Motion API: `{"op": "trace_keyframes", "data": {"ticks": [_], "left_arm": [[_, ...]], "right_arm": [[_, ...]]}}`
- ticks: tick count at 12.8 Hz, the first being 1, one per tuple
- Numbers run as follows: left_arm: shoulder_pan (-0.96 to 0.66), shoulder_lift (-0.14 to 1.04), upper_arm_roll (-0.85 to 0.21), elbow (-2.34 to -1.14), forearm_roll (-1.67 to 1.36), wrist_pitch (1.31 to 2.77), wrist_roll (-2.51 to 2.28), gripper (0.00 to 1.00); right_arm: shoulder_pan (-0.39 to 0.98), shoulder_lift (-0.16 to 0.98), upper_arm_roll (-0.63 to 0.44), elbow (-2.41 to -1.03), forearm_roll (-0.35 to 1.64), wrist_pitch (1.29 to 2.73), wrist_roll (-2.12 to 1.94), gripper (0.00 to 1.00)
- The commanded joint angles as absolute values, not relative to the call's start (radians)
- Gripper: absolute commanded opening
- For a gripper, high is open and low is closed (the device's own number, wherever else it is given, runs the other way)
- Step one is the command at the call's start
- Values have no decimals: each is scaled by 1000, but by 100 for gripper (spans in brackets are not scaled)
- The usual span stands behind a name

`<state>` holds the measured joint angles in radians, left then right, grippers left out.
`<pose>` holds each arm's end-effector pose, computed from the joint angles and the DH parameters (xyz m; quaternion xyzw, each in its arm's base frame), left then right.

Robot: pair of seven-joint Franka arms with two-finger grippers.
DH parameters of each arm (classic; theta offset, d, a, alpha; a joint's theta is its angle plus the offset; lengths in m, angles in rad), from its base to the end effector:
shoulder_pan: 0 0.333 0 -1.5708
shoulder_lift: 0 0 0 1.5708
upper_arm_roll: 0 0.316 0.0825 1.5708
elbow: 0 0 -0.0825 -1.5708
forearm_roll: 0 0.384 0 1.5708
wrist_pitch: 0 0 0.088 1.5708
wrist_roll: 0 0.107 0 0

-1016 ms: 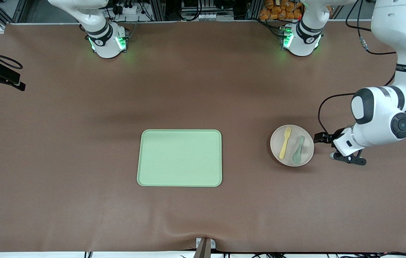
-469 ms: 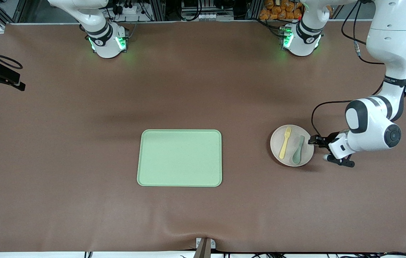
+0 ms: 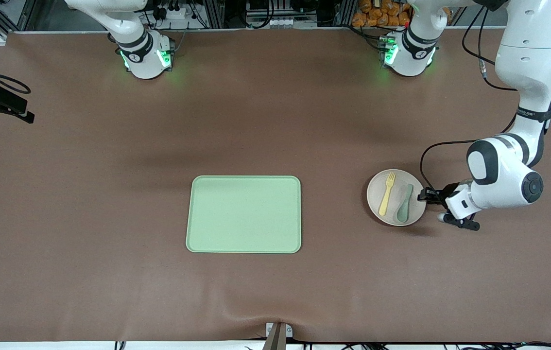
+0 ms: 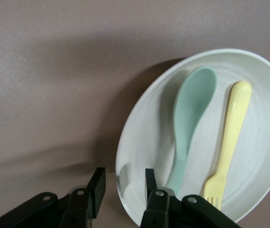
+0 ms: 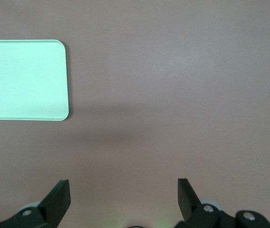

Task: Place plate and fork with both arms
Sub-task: 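Lower the left gripper and close it on the plate rim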

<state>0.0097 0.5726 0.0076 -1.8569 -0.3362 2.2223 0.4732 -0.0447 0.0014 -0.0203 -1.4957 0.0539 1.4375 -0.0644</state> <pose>0.6195 0.0001 0.1954 0.9814 -0.1103 -0.0697 0.1409 0.5406 -0.0288 0.6476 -0.9992 -0.0025 0.0280 0.0287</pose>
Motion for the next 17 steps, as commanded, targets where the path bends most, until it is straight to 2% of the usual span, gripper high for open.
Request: {"op": "trace_keyframes", "data": {"ticks": [1,8,10,17], "left_arm": [[18,606,5,-1815,-357,2226,497,33],[12,633,5,-1783,-359,2224,491,14],[12,635,2,-1776,-357,2224,494,0],[0,635,-43,-1727,-385,2212,491,0]], "right_arm": [[-71,12,-5,-1471,69,1427,-75,100],[-74,12,-5,-1473,69,1425,-75,100],[-72,12,-5,-1473,69,1427,-75,100],[-72,12,-5,-1473,69,1427,-75,100]]}}
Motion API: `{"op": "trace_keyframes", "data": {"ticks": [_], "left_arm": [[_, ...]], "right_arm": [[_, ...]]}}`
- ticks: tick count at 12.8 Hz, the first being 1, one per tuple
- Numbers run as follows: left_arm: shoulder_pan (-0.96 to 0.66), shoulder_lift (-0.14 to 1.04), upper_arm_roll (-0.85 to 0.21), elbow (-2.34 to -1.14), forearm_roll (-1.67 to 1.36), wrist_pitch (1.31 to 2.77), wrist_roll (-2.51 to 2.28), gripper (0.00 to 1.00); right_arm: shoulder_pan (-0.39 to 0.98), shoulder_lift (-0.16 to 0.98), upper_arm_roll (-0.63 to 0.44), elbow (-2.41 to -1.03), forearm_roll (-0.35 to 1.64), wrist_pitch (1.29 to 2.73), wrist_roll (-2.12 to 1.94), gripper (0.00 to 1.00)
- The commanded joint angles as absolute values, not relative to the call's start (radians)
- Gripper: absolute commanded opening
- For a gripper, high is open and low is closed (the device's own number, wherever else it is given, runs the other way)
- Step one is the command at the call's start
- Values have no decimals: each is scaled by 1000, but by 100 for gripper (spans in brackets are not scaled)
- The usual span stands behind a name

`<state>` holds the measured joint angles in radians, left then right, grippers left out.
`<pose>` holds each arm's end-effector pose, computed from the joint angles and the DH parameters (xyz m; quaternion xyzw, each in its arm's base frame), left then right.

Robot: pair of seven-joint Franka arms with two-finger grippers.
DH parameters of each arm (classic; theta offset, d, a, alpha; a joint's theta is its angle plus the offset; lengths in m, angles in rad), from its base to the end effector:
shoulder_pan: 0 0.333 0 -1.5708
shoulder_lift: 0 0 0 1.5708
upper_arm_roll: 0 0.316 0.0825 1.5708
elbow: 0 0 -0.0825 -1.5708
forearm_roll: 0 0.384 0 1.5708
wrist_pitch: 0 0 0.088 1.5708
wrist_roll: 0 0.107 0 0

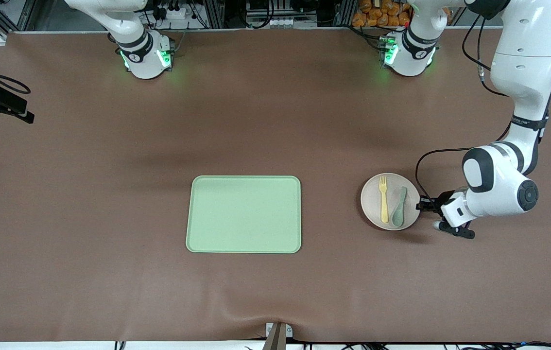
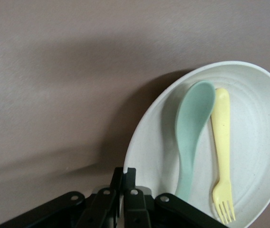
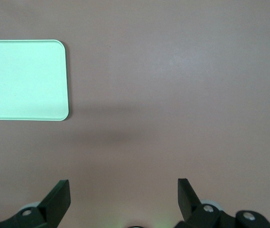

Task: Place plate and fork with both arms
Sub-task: 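Lower the left gripper and close it on the plate rim, then slide the plate with the left gripper onto the green tray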

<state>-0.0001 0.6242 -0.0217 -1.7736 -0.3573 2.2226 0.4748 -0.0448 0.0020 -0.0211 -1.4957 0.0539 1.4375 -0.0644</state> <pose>0.6415 -0.0242 0.1953 0.9790 -0.1232 -0.0534 0.1536 0.5407 -0.0293 0.6472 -0.9992 -0.0020 0.0283 0.0287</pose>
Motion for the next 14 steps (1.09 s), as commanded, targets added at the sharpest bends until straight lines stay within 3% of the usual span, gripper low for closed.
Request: {"op": "trace_keyframes", "data": {"ticks": [1,5,8,14], "left_arm": [[0,635,-54,-1708,-385,2192,491,0],[-8,640,-135,-1635,-385,2163,401,0],[-99,646,-146,-1594,-385,2163,205,0],[-280,773,-146,-1385,-383,2164,-188,0]], "right_arm": [[-71,12,-5,-1473,69,1427,-74,100],[-72,12,-5,-1471,69,1427,-74,100],[-75,14,-5,-1471,69,1427,-75,100],[-93,31,-5,-1471,67,1428,-75,100]]}}
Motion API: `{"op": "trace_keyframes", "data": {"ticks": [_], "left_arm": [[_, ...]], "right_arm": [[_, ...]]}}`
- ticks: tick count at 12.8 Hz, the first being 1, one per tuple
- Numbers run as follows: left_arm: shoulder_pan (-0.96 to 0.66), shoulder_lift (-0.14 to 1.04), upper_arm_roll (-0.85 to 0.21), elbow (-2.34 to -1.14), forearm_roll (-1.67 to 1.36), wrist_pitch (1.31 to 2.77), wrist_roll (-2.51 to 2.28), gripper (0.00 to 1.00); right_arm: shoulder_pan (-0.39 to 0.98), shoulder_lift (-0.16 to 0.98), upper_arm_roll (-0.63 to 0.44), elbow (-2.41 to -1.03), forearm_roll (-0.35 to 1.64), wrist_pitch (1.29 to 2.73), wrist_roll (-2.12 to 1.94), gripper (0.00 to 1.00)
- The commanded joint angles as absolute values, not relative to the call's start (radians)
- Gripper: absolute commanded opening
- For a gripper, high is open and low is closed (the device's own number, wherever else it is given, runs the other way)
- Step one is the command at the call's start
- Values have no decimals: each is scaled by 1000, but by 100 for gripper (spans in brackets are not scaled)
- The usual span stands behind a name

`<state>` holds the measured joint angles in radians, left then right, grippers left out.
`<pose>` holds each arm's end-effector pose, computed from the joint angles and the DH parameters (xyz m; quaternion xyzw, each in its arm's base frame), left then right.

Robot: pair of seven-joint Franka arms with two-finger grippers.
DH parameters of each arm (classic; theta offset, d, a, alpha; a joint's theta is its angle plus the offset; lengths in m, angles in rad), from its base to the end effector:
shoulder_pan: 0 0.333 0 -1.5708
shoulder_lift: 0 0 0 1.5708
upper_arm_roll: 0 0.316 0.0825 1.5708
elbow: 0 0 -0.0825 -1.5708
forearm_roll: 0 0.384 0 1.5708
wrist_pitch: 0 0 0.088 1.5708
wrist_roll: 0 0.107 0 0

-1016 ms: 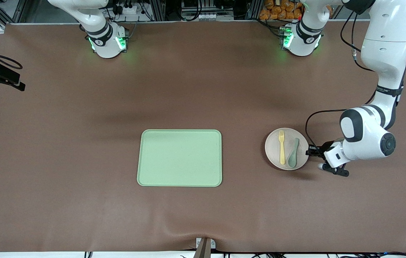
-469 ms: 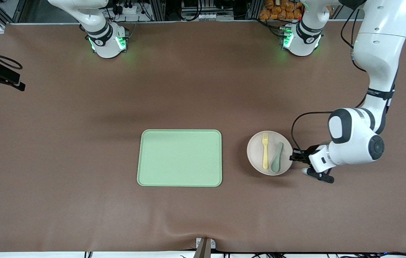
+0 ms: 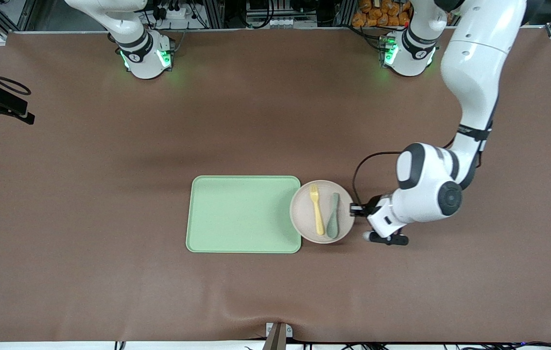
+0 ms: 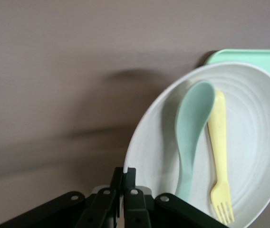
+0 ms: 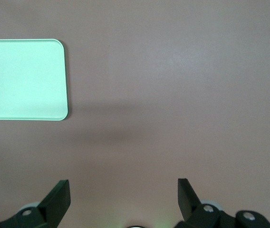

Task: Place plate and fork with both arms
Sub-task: 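Slide the plate with the left gripper onto the green tray, then release the plate and raise the left gripper while the right gripper reaches the tray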

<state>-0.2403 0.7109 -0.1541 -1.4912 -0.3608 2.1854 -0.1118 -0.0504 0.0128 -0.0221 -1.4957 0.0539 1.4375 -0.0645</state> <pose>0.6630 -0.2696 0.2579 0.9806 -0.0164 -0.0556 0.1874 0.5439 -0.0330 0.6414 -0.9990 0.0014 0.0336 0.0290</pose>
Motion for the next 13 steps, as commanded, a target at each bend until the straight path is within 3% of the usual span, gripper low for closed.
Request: {"op": "trace_keyframes", "data": {"ticks": [1,6,13], "left_arm": [[-303,790,-144,-1372,-382,2171,-221,0],[-411,865,-130,-1269,-382,2221,-376,0],[-511,923,-100,-1273,-373,2333,-411,0]], "right_arm": [[-92,35,-5,-1471,67,1430,-77,100],[-94,77,-5,-1466,60,1485,-75,100],[-121,87,-5,-1474,69,1476,-78,100]]}}
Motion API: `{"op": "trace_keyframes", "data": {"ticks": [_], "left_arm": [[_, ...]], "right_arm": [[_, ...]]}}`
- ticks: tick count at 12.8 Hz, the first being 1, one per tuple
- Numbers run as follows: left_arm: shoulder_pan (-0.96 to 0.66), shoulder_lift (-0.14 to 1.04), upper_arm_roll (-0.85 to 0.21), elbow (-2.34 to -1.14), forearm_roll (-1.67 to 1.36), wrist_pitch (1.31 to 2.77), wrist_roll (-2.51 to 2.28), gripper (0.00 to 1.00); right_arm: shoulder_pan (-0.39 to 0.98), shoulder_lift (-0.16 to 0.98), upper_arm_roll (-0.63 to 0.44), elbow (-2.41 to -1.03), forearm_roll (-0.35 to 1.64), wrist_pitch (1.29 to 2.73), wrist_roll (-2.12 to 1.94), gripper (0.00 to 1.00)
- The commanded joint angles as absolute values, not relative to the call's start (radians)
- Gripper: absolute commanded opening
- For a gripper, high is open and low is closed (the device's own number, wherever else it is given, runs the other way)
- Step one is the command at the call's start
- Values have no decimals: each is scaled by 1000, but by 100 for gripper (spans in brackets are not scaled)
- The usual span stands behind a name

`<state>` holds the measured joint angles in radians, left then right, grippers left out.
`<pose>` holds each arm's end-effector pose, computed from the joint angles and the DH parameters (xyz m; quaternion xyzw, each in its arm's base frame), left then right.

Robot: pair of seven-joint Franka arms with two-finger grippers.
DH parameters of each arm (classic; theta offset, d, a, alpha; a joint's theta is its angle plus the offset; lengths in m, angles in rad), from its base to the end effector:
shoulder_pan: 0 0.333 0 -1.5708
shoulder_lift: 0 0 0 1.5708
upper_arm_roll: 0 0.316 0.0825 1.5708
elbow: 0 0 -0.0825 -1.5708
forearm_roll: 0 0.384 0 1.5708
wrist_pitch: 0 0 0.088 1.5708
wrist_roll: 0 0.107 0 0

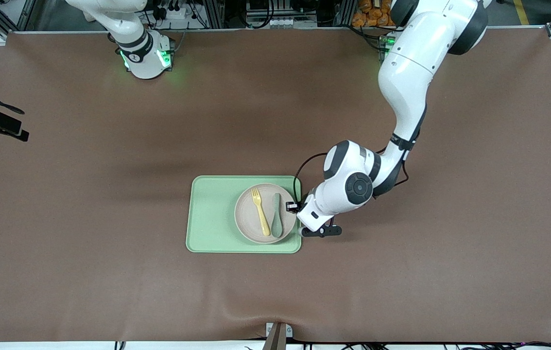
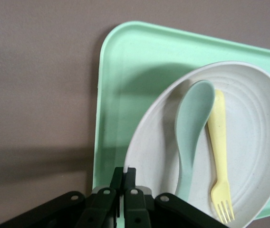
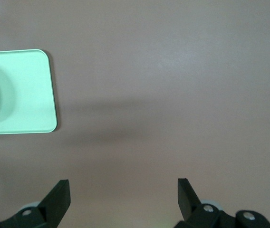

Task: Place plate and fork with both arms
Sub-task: 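Release the plate and raise the left gripper while the right gripper reaches the tray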

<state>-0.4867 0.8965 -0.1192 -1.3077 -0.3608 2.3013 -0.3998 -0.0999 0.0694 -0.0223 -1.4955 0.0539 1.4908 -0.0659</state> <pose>0.6299 -0.4182 0.2120 0.9811 0.0360 -0.0464 0.1845 0.5641 -0.0626 0.6142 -0.9986 0.0270 0.0344 0.0295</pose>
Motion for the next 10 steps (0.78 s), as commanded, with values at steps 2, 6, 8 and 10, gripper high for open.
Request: {"op": "trace_keyframes", "data": {"ticks": [2,6,8,10], "left_arm": [[-515,937,-100,-1272,-374,2362,-410,0],[-537,951,-100,-1273,-373,2404,-414,0],[-541,951,-100,-1278,-371,2402,-414,2],[-540,947,-100,-1281,-365,2402,-413,55]], "right_arm": [[-123,104,-5,-1473,71,1483,-63,100],[-83,137,-2,-1476,68,1486,-64,100],[-71,158,-2,-1476,71,1494,-61,100],[-37,196,0,-1476,106,1528,-61,100]]}}
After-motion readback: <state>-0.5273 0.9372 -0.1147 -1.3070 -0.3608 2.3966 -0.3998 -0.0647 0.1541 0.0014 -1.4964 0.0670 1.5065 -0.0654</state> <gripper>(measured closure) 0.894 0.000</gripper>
